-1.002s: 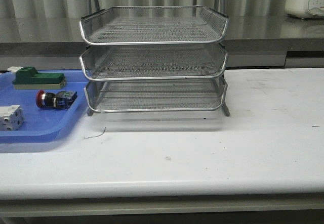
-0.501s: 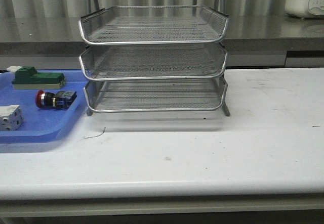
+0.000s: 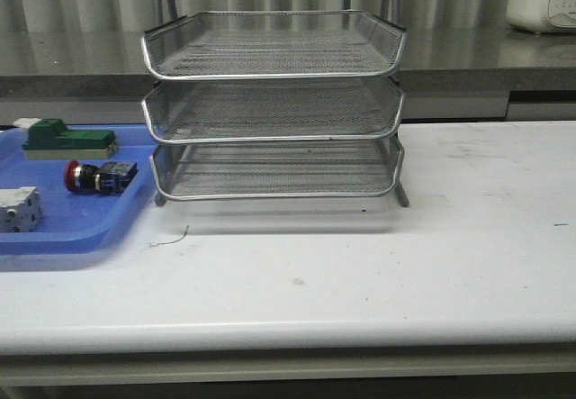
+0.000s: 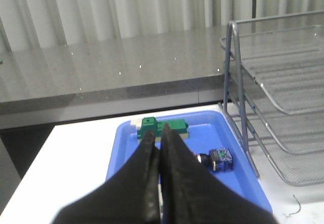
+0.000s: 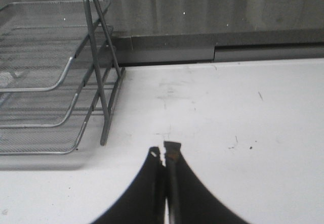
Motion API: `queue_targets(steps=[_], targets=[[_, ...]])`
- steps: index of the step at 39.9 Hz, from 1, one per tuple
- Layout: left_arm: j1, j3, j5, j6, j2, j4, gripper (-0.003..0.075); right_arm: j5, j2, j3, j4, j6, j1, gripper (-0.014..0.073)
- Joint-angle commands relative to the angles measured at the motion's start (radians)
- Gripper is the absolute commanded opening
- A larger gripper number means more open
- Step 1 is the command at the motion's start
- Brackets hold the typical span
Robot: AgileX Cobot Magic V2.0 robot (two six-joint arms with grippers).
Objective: Place button on rack with both arms
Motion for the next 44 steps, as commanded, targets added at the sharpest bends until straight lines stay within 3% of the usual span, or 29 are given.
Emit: queue_targets(steps=[1, 5, 8, 11, 15, 17, 20, 28, 44], targets=[[0.003, -0.040, -0.082, -0.010, 0.044, 0.001, -0.0019, -0.080, 0.044, -0.038, 0.007, -0.010, -0.007, -0.0060], [0.003, -0.040, -0.082, -0.010, 0.047, -0.001, -0.0013, -0.074, 0.047, -0.038, 0.007, -0.010, -0.007, -0.0024], [0.003, -0.040, -0.082, -0.010, 0.047, -0.001, 0.0044, -0.074, 0.047, -0.038, 0.007, -0.010, -0.007, 0.0078], [0.003, -0.038, -0.082, -0.010, 0.049, -0.001, 0.0162, -0.075, 0.047, -0.038, 0.007, -0.010, -0.007, 0.0226], [0.003, -0.038, -0.082, -0.010, 0.049, -0.031, 0.0438, -0.073, 0.047, -0.034, 0.007, -0.010, -0.007, 0.0480], [0.003, -0.038, -0.082, -0.010, 0.049, -0.038, 0.0568, -0.074, 0.047, -0.034, 0.007, -0.010, -0.007, 0.0564], [0.003, -0.037, -0.082, -0.010, 0.049, -0.038, 0.0661, -0.078, 0.047, -0.034, 0.007, -0.010, -0.007, 0.0629], [0.003, -0.036, -0.082, -0.010, 0.049, -0.038, 0.0671, -0.066, 0.096, -0.034, 0.061, -0.010, -0.007, 0.0631], [0.003, -0.036, -0.082, -0.010, 0.049, -0.038, 0.0671, -0.153, 0.614, -0.159, 0.306, -0.010, 0.027, 0.0631]])
